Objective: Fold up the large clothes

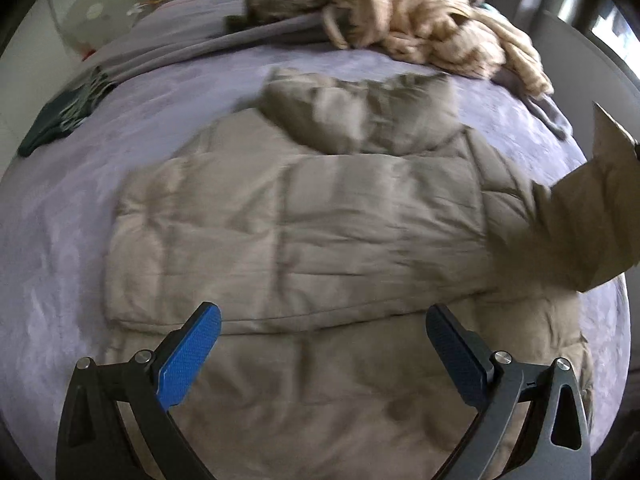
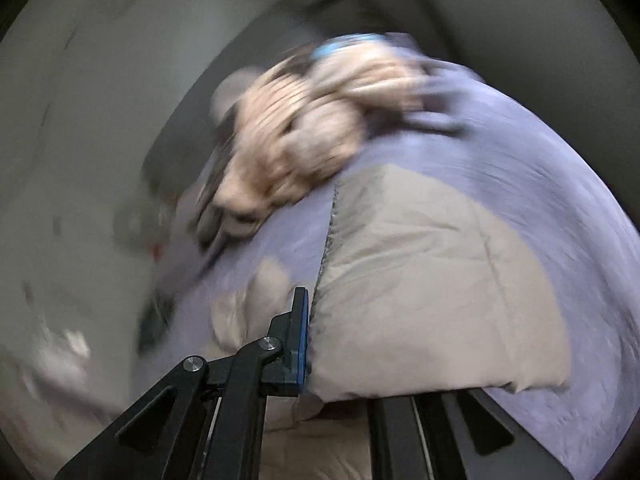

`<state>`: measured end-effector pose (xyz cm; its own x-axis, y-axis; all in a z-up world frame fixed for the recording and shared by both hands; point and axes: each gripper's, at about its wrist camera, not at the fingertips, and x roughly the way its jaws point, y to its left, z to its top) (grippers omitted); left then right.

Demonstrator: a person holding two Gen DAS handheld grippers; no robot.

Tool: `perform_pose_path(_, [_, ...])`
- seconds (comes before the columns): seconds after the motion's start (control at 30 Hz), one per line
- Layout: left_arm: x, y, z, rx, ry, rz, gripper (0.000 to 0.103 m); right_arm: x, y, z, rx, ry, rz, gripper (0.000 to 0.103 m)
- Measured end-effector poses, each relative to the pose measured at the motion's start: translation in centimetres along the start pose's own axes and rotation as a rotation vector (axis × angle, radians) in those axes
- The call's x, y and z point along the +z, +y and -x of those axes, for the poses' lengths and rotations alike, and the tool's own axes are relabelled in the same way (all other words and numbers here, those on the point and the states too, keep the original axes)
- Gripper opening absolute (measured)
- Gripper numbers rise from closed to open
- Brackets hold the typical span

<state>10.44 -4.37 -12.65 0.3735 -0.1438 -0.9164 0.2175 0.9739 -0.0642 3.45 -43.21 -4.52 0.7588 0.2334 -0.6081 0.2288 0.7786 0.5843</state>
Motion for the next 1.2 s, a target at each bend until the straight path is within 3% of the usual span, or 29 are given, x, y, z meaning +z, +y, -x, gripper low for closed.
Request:
perform_pose_path(0.17, [-0.5,5.4,0.1,0.052,-0.009,0.071,0.103,-5.2,9.4,-6.9,0.016,0.153,0.262,0.009])
perform_pose_path(0.3, [-0.7,8.9,-0.1,0.09,-0.016,0.109,0.103,-10.6,11.5,-13.2,-0.026,0.297,0.336,0.009])
perform_pose_path(0.43, [-1.1,11.3,-0.8,0.095,-0.005,0.153,0.103,-14.0,9.2,-17.1,-0.062,0.417,0.21,0.009])
perform_pose_path(0.67, [-0.4,10.8,-2.2,0.058,0.005,0.155,0.103,-14.5,6.7,-17.9,-0.054,0.47,0.055,0.01])
perform_pose_path(0.7, [-0.2,10.5,-2.3,0.048,0.001,0.15,0.103,-14.3,6.7,-17.5,-0.048,0.473,0.044,0.017])
perform_pose_path(0.77, [0.1,10.0,-2.3,0.035,-0.005,0.144,0.103,-13.6,6.7,-16.4,-0.022,0.466,0.017,0.041])
perform_pose_path(0.8, [0.4,9.9,-2.4,0.027,-0.009,0.142,0.103,-13.2,6.5,-15.3,-0.007,0.447,-0.002,0.061])
perform_pose_path(0.83, [0.5,9.8,-2.4,0.021,-0.012,0.142,0.103,-13.0,6.3,-14.2,-0.001,0.418,-0.016,0.067])
perform_pose_path(0.97, [1.5,10.4,-2.6,0.007,-0.032,0.16,0.103,-11.2,4.3,-11.4,-0.024,0.304,-0.118,0.067])
perform_pose_path(1.07, [2.1,11.6,-2.3,-0.013,-0.049,0.197,0.103,-9.5,1.3,-10.6,-0.023,0.237,-0.28,0.066])
perform_pose_path(1.1, [2.2,12.0,-2.2,-0.019,-0.053,0.206,0.103,-9.1,0.6,-10.9,-0.011,0.221,-0.332,0.054])
perform_pose_path(1.13, [2.3,12.4,-2.1,-0.022,-0.057,0.214,0.103,-8.7,0.2,-11.1,-0.005,0.21,-0.363,0.027])
perform_pose_path(1.2, [2.3,13.4,-1.9,-0.033,-0.064,0.235,0.103,-8.0,1.2,-11.6,-0.014,0.197,-0.329,0.013])
